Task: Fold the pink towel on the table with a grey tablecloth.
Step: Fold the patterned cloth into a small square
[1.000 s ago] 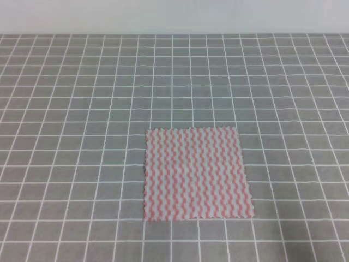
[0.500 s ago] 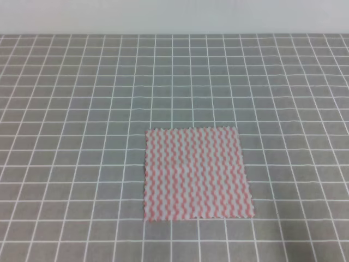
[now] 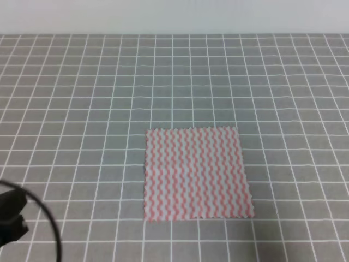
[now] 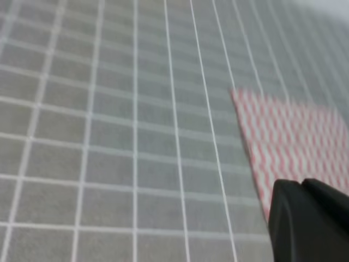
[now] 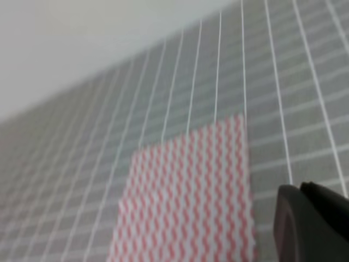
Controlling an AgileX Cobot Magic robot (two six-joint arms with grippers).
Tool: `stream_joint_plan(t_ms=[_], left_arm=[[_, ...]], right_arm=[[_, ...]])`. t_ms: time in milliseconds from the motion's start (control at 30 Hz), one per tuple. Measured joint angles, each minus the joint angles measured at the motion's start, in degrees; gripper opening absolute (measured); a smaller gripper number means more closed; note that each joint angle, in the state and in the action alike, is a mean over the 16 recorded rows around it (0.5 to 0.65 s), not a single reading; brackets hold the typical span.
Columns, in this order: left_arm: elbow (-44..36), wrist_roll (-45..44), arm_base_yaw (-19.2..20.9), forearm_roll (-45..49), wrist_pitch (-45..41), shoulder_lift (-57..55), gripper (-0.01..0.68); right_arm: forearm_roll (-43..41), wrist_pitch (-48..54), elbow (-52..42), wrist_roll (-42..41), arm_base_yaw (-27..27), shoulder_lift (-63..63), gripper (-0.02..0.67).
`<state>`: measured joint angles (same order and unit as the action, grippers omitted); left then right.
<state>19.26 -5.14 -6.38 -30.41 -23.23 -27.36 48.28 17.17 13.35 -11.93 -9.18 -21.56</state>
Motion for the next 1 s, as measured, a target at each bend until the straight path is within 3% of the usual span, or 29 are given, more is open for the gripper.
stream_joint_plan(t_ms=[400,700,867,1000], left_arm=[[8.29,-27.01,-1.78,-19.88,-5.75,-17.64,-0.004],[10.77,-44.47,-12.49,-35.13,-1.03,-31.28,-0.003],[13.49,-49.34,-18.87,-38.72,2.21,-38.13,-0.002],[15.9,-51.86,-21.59,-40.26,3.54,-42.48,-0.002]], right_arm=[[-2.25,14.21,9.65,-2.91,-0.19,-19.74,-0.016],[0.95,16.03,15.97,-7.17,-7.38,-33.26,-0.016],[-1.67,13.97,19.59,-5.14,-13.43,-40.51,-0.016],[-6.1,12.52,22.43,-1.81,-17.22,-46.02,-0.017]])
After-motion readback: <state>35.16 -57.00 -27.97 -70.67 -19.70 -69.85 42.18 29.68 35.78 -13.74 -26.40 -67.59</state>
